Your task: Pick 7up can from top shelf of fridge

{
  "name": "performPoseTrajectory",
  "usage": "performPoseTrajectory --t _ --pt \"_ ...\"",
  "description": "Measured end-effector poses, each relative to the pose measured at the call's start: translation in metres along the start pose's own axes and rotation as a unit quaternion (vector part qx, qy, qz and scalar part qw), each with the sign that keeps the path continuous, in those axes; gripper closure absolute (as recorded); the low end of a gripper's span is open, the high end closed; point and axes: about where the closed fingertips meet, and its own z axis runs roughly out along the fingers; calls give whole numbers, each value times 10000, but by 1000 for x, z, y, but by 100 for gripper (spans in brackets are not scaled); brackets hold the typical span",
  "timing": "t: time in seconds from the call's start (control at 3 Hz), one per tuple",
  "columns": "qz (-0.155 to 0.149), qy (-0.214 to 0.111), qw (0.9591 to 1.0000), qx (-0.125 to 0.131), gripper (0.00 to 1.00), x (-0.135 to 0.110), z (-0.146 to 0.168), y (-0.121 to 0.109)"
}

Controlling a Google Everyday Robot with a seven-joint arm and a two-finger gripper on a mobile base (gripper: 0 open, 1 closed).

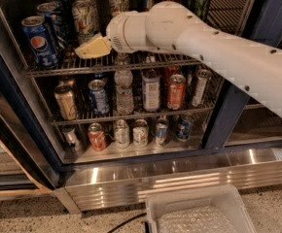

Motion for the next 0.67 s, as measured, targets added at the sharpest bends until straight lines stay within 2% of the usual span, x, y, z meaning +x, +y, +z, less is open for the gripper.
performPoseTrajectory --t 0.67 --pt "-51 -93 9999 94 16 -7 15 -7"
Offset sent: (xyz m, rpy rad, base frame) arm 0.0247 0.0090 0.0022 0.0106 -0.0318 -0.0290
